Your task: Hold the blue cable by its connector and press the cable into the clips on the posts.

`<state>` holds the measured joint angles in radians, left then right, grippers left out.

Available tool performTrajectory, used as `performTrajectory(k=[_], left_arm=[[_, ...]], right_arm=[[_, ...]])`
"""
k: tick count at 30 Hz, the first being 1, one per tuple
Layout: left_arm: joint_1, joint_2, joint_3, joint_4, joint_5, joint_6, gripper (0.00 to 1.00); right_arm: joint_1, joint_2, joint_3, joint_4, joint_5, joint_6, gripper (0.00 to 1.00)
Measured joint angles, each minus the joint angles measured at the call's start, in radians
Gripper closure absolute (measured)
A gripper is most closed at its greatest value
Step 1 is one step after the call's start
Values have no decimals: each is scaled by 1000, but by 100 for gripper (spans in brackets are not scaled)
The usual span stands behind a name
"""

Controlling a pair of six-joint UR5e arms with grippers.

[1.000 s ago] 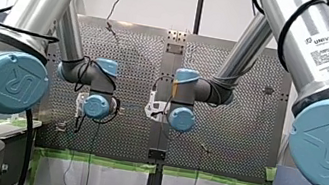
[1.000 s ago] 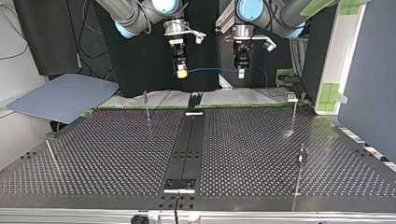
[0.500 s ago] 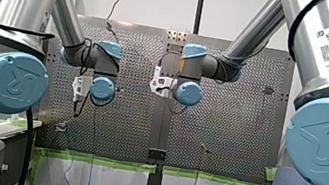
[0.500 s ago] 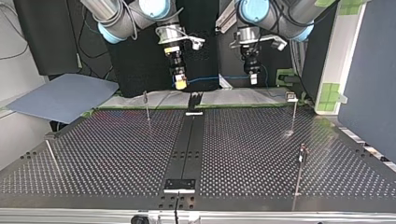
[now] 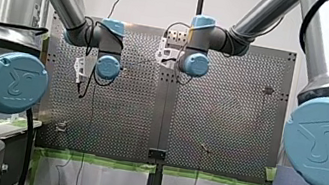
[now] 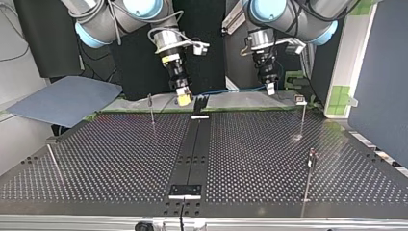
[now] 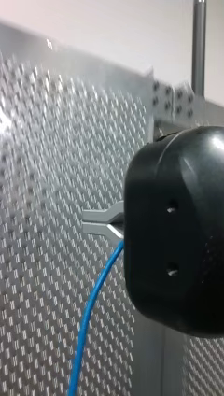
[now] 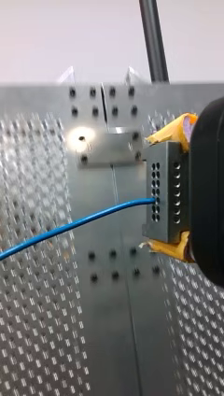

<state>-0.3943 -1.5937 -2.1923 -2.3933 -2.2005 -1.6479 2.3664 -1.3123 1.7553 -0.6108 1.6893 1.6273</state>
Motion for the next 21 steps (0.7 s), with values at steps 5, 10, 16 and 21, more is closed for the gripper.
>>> performTrajectory(k=[5, 10, 16, 21], left_arm=[[4, 53, 53, -53, -31, 0, 100], [9, 102, 93, -102, -57, 1, 100], [23, 148, 118, -160, -66, -2, 100], [41, 168, 152, -211, -66, -3, 100]], right_arm=[[-5, -46, -16, 46, -38, 0, 100], [-9, -92, -37, 96, -63, 0, 100], [-9, -75, -65, 155, -74, -1, 100], [-9, -55, -89, 176, -78, -4, 100]])
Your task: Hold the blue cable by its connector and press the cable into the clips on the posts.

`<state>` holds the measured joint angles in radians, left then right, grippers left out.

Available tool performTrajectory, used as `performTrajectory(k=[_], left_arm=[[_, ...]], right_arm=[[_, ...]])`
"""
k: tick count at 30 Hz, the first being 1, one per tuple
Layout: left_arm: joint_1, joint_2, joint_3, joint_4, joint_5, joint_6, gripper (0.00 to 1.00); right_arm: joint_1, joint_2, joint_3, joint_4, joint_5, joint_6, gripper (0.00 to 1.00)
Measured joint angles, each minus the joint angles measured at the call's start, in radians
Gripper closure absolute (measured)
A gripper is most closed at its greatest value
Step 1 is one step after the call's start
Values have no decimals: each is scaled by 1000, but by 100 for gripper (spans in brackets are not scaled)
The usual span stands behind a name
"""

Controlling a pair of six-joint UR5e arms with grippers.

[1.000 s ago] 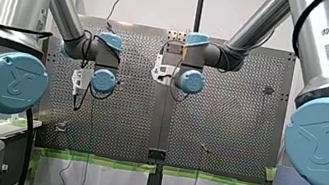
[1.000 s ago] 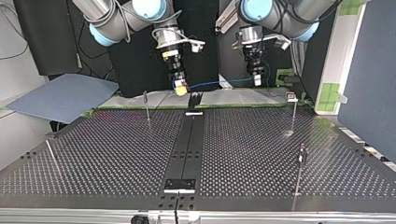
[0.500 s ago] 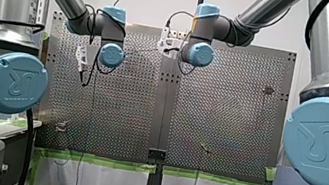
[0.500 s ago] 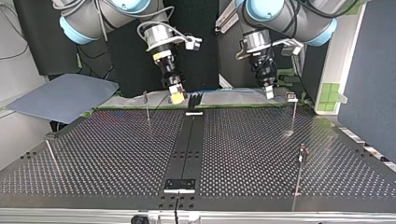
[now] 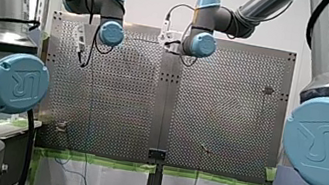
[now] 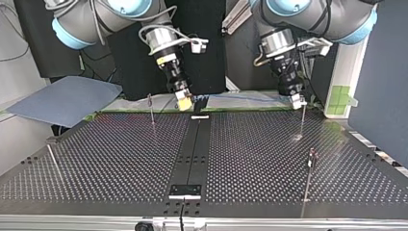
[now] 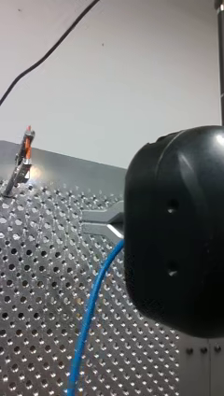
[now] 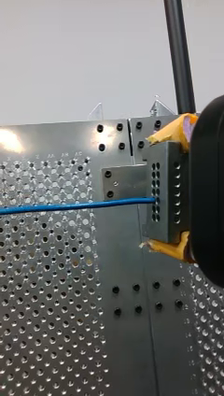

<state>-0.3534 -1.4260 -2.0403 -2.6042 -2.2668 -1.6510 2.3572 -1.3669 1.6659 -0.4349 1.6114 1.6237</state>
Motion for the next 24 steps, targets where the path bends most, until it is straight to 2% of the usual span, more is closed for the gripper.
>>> performTrajectory(k=[4, 12, 17, 24], left_arm=[[11, -18, 30, -37, 1, -2, 100], [37, -8, 47, -107, 17, -5, 100], [58, -15, 59, -116, 20, -9, 100], [90, -15, 110, -127, 39, -22, 100]], right_arm=[[0, 6, -20, 3, -5, 0, 100], [8, 20, -65, 5, -14, 0, 100], [17, 55, -90, 13, -17, -7, 100], [32, 96, -110, 16, -15, -13, 100]])
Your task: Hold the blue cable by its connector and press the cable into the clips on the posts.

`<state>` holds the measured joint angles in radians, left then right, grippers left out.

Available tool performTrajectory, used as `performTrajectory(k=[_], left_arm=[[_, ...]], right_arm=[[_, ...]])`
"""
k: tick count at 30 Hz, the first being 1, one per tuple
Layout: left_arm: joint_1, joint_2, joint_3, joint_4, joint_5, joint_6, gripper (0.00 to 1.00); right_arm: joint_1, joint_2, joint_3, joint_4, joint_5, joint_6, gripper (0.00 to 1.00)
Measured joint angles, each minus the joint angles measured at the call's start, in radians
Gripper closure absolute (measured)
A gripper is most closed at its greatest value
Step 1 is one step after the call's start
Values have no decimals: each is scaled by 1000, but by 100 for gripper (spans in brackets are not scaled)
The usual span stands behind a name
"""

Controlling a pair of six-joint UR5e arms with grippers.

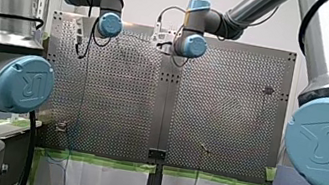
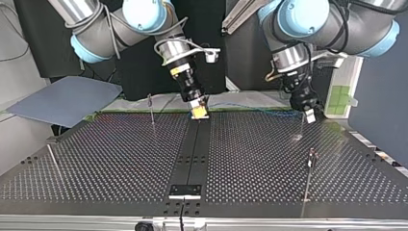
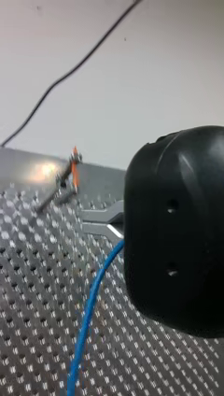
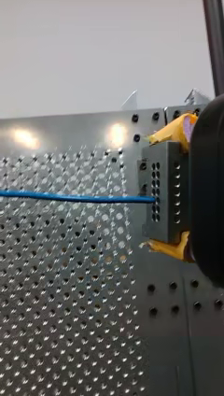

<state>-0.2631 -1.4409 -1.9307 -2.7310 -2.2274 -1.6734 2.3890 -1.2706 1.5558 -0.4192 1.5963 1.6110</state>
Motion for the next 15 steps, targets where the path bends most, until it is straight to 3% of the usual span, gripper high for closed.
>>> performTrajectory(k=[5, 15], left_arm=[[27, 0, 35, -13, 10, -4, 100], [126, 2, 51, -19, 100, -26, 100]], right_arm=[[10, 11, -20, 0, 6, 0, 100], [19, 15, -58, 2, 3, 3, 100]])
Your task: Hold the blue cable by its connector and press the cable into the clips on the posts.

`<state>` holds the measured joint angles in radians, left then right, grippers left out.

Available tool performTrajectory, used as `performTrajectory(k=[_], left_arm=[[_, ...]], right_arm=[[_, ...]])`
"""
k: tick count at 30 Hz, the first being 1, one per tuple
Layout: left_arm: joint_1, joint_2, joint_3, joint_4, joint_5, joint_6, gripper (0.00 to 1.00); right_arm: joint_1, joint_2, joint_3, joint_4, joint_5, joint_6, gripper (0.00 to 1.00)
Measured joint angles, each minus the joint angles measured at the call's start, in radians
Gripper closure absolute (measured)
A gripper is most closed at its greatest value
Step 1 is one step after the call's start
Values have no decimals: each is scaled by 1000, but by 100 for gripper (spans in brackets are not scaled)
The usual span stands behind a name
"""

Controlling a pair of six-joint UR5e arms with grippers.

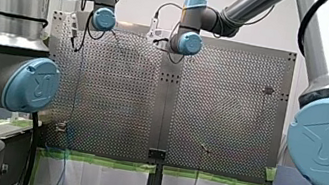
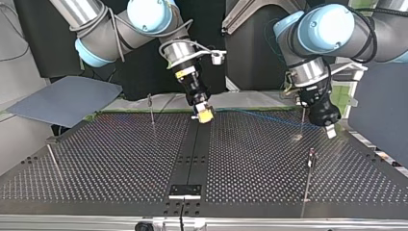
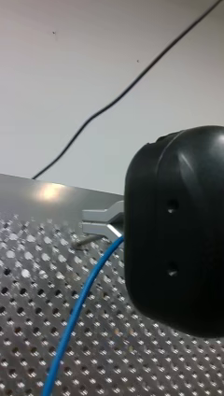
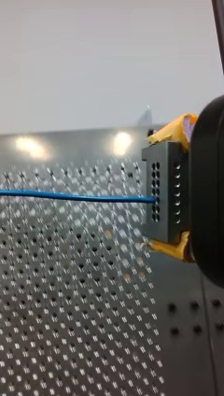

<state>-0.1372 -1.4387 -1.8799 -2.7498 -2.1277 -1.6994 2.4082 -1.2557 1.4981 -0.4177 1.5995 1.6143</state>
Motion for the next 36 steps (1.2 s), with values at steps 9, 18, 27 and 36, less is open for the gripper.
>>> performTrajectory(k=[9, 18, 27, 36], left_arm=[[46, -3, 26, 2, 65, -2, 100], [70, -30, 49, -1, 139, -20, 100], [101, -56, 60, 5, 174, -26, 100], [137, -76, 67, 18, 232, -48, 100]], right_arm=[[7, 2, -71, 14, -4, 2, 100], [12, 4, -100, 22, -4, 3, 100], [14, 6, -104, 25, -1, 3, 100], [14, 33, -106, 23, 2, 3, 100]])
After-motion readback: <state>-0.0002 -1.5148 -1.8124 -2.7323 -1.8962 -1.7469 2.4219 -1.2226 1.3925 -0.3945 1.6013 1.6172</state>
